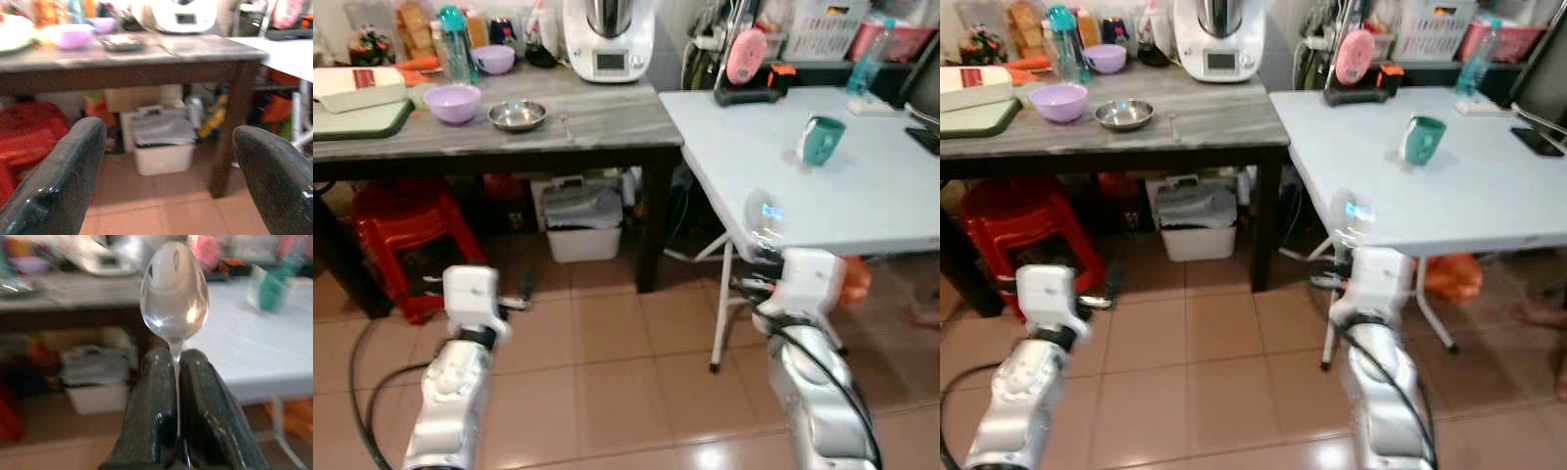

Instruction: Setting the table

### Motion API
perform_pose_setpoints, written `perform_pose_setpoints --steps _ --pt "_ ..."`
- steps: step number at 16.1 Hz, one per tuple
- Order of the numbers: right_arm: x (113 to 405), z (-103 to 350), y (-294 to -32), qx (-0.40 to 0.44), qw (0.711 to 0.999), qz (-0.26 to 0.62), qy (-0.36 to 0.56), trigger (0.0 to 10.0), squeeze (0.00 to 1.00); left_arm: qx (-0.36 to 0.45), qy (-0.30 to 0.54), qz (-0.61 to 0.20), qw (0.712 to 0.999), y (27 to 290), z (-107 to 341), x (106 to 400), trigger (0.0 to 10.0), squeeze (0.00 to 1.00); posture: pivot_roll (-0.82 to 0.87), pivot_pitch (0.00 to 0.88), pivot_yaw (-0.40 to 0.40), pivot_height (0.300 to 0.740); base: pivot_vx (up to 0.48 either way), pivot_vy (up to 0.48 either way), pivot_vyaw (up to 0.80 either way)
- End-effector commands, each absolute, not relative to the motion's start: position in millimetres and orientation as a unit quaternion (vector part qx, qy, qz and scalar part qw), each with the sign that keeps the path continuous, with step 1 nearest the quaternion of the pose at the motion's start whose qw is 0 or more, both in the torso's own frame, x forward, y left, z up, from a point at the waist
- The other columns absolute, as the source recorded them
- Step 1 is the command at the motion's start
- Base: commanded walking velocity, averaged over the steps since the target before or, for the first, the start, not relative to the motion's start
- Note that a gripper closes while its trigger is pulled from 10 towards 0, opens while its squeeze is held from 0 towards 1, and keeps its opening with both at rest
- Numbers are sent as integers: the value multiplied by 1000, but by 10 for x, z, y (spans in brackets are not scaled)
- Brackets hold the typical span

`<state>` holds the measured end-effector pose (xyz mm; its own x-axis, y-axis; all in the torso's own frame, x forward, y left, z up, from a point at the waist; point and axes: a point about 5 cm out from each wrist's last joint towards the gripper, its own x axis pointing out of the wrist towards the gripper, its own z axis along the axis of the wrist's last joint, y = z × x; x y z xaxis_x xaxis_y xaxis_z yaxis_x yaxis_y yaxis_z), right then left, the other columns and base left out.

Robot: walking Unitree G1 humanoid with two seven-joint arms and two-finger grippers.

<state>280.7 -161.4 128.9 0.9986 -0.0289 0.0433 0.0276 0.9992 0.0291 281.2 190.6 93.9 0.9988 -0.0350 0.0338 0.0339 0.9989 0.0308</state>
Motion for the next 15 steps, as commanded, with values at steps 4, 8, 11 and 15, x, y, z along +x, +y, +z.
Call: perform_pose_setpoints --steps 4,8,11,15 --pt "2811 1365 -1683 14 999 -25 -38 10000 0 16 -16 -33 999 1833 945 2819 10000 0 34 0 -7 740 0 429 511" --pt "2793 1337 -1687 15 999 -28 -34 10000 0 21 -22 -42 999 1789 968 2839 10000 0 32 0 -5 740 0 274 0" --pt "2800 1350 -1697 14 999 -29 -37 10000 0 -2 -25 -85 996 1701 991 2821 10000 0 32 0 -5 740 0 0 0" --pt "2799 1347 -1678 12 999 -25 -39 10000 0 -8 -26 -98 995 1696 1000 2831 10000 0 33 0 -1 740 75 0 0"
